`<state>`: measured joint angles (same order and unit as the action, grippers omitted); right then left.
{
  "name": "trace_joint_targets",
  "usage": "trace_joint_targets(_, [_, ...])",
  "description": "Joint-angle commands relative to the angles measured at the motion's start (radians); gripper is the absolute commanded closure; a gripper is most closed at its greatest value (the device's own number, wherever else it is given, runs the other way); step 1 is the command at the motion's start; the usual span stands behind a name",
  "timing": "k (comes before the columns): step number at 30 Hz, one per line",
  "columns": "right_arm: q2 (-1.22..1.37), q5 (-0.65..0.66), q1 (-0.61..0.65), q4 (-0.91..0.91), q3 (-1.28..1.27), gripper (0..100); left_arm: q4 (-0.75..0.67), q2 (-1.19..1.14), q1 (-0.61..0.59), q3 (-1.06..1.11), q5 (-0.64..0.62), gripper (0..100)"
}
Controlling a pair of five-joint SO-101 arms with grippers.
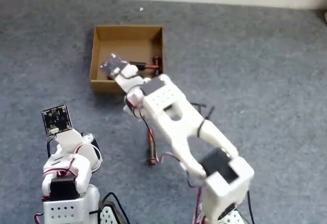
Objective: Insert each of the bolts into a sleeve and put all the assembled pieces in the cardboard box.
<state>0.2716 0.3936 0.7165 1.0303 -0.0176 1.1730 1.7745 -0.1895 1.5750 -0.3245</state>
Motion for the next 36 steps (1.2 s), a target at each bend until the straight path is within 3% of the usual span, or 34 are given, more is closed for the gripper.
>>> trace_joint_targets(1, [0.073, 0.02, -0.047, 0.021, 0.168, 72.6, -0.023, 0.007, -0.007, -0.002, 0.006, 99])
trace_joint_targets(20, [0.372, 0.049, -0.067, 0.021, 0.344, 73.1, -0.02, 0.007, -0.007, -0.001, 0.006, 99])
trace_joint_targets(27, [0.383, 0.144, -0.056, 0.074, 0.346, 91.5, -0.02, 0.007, -0.007, -0.001, 0.006, 99])
trace_joint_targets(32, [0.38, 0.146, -0.056, 0.14, 0.348, 98.9, -0.02, 0.007, -0.007, -0.001, 0.006, 99])
trace_joint_targets(36, [0.332, 0.144, -0.064, 0.249, 0.372, 99.2, -0.021, 0.007, -0.007, -0.001, 0.006, 99])
